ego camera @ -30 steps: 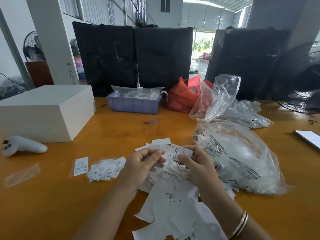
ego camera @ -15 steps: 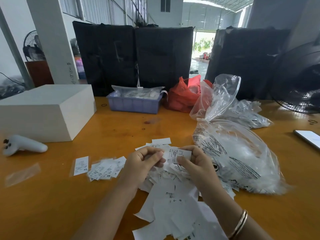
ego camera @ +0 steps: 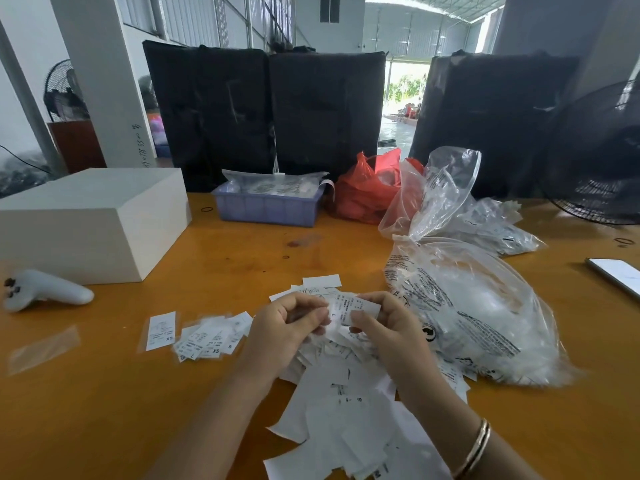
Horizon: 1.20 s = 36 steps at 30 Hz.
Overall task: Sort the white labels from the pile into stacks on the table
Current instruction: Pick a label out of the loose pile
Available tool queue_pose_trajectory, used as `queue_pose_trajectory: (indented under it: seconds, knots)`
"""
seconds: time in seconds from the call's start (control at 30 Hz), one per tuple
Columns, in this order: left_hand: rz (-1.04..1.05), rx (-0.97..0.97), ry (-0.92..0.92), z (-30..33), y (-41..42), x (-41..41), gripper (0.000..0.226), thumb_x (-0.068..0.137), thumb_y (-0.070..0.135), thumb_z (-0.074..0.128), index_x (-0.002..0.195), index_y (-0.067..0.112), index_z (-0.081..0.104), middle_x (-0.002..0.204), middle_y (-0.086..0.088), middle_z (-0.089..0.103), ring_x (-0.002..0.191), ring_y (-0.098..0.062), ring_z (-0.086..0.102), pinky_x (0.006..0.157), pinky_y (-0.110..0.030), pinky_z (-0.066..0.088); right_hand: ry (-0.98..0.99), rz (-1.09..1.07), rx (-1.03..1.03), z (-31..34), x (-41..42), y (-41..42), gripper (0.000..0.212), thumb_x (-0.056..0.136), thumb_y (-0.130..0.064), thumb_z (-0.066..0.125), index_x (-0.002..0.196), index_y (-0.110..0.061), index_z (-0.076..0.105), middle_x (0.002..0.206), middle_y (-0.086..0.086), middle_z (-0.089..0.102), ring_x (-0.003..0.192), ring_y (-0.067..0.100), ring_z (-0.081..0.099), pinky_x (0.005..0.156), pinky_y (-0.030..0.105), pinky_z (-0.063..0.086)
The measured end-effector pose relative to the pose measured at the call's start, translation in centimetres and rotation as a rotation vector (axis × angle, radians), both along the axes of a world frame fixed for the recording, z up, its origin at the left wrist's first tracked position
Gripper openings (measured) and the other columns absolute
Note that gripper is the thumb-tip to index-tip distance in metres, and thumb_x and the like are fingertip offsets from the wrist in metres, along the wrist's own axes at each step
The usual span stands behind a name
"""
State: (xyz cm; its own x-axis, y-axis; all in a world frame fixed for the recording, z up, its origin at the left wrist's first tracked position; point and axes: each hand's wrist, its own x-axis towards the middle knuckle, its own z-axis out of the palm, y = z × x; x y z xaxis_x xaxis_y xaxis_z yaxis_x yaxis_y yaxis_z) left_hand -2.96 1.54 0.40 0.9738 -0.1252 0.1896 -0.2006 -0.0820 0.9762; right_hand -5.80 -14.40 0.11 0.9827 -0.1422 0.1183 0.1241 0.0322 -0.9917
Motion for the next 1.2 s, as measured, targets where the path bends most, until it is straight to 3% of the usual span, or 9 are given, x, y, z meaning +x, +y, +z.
queue_pose_trajectory:
  seconds: [0.23, 0.43, 0.77, 0.93, 1.2]
  knots:
    - [0.045, 0.042, -0.036, -0.08, -0.14, 0.04, 0.008, 0.084, 0.018, 0.071, 0.084, 0.025, 0.068, 0.076, 0.008, 0.073, 0.069, -0.005, 0.068, 0.06, -0.011, 0.05, -0.03, -0.079, 0.086, 0.45, 0.22, -0.5, 0.011, 0.088, -0.006, 0.063, 0.092, -0.016, 0.063, 0.076, -0.002, 0.073, 0.065, 0.012, 0.069, 0.054, 0.016, 0.051]
    - [0.04, 0.04, -0.063, -0.03, -0.07, -0.07, 0.004, 0.087, 0.019, 0.066, 0.09, 0.021, 0.067, 0.074, 0.011, 0.073, 0.065, -0.002, 0.067, 0.056, -0.01, 0.048, 0.004, -0.006, -0.027, 0.15, 0.03, 0.19, 0.007, 0.089, -0.009, 0.064, 0.091, -0.016, 0.063, 0.076, -0.002, 0.073, 0.069, 0.013, 0.071, 0.05, 0.018, 0.05]
    - [0.031, 0.055, -0.06, -0.12, -0.13, 0.14, 0.003, 0.087, 0.022, 0.066, 0.088, 0.024, 0.067, 0.073, 0.015, 0.072, 0.066, -0.004, 0.068, 0.058, -0.011, 0.05, 0.014, 0.058, -0.223, 0.04, 0.03, 0.02, 0.014, 0.09, -0.005, 0.059, 0.088, -0.018, 0.063, 0.065, -0.004, 0.067, 0.057, 0.006, 0.063, 0.053, 0.019, 0.051]
    - [0.01, 0.026, -0.029, -0.2, 0.03, 0.1, 0.01, 0.088, 0.016, 0.065, 0.09, 0.025, 0.069, 0.075, 0.011, 0.074, 0.067, -0.005, 0.069, 0.058, -0.011, 0.05, 0.029, 0.005, -0.053, 0.36, 0.05, -0.23, 0.007, 0.091, -0.01, 0.061, 0.092, -0.016, 0.063, 0.071, 0.0, 0.072, 0.057, 0.009, 0.065, 0.046, 0.019, 0.047]
    - [0.053, -0.023, 0.026, -0.18, 0.19, 0.2, 0.006, 0.09, 0.021, 0.064, 0.091, 0.022, 0.07, 0.078, 0.009, 0.075, 0.068, -0.005, 0.069, 0.056, -0.011, 0.05, 0.073, 0.003, 0.135, 0.72, -0.15, -0.24, 0.007, 0.089, -0.01, 0.063, 0.095, -0.01, 0.062, 0.084, 0.009, 0.075, 0.075, 0.022, 0.073, 0.064, 0.036, 0.057]
